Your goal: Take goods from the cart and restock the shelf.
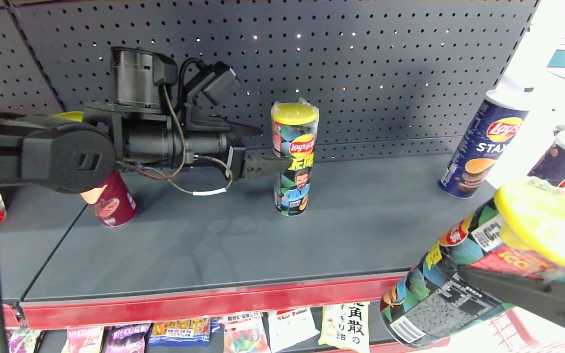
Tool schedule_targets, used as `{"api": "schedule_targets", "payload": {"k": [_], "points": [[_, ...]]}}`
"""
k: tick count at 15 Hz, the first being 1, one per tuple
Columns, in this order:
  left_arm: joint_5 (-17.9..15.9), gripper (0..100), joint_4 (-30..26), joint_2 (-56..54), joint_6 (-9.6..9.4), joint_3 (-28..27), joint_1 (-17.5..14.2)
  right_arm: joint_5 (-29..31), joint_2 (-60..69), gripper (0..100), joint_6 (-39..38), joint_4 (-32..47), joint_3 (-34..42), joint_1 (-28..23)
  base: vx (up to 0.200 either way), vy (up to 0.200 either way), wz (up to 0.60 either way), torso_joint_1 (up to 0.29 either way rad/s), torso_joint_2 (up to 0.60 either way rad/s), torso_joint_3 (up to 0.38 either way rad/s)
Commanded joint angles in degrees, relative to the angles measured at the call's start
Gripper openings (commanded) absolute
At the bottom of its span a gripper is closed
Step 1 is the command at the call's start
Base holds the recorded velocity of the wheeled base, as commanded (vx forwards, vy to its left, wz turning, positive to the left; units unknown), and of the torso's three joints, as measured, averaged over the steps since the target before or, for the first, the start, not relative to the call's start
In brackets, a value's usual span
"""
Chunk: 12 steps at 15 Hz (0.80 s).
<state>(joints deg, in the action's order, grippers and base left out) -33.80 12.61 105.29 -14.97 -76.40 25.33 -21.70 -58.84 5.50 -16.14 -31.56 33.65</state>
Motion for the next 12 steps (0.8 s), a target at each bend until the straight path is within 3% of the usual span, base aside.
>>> {"api": "schedule_targets", "payload": {"k": [1, 7, 12], "points": [[1.2, 100, 0.8, 3.3, 0.12, -2.3, 0.5, 0.0, 0.0, 0, 0.0, 0.0, 0.4, 0.0, 0.0, 0.0, 0.0, 0.0, 0.0, 0.0], [1.7, 100, 1.0, 5.6, 0.47, -5.6, 3.3, 0.4, 0.0, 0, 0.0, 0.1, 0.3, 0.0, 0.0, 0.0, 0.0, 0.0, 0.0, 0.0], [3.0, 100, 1.5, 10.2, 0.64, -10.2, 3.5, 1.0, -0.2, 0, 0.0, 0.1, 0.1, 0.0, 0.0, 0.0, 0.0, 0.0, 0.0, 0.0]]}}
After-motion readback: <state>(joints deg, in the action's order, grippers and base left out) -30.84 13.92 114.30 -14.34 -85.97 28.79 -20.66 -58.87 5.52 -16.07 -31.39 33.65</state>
